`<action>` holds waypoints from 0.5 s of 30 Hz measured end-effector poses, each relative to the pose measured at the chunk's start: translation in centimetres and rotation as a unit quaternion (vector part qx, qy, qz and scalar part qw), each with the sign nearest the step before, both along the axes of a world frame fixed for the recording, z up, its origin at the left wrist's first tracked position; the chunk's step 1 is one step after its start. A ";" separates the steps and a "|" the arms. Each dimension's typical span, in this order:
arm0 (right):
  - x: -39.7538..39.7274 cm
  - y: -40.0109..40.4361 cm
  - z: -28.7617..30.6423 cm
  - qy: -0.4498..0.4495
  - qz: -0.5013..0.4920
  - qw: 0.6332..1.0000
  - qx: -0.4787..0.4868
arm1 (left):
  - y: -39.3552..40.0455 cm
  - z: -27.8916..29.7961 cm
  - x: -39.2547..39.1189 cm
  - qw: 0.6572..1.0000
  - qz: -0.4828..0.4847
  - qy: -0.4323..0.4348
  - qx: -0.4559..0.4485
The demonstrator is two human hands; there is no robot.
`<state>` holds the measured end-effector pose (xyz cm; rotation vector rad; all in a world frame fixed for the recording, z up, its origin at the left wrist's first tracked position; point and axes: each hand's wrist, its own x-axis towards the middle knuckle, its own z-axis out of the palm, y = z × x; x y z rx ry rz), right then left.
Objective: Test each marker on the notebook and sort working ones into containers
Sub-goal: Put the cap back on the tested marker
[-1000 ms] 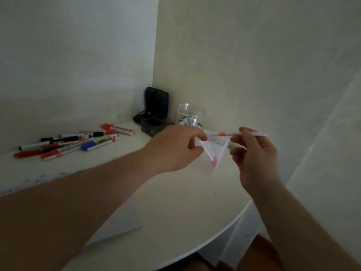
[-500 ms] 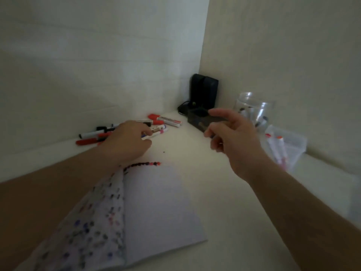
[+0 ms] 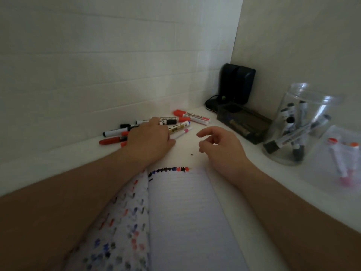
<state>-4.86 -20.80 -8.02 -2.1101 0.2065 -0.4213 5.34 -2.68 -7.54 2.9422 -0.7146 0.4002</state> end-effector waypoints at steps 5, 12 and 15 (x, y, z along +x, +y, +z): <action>-0.4 -0.1 0.1 0.004 0.029 0.995 -0.100 | 0.2 1.6 -1.9 0.996 -0.063 -0.058 -0.011; -1.5 1.5 1.0 -0.082 0.050 0.987 -0.128 | 2.0 3.7 -7.8 0.935 -0.287 -0.098 -0.186; -1.9 1.8 2.0 -0.045 0.104 0.986 0.120 | 2.4 2.7 -7.6 0.936 -0.258 -0.031 -0.238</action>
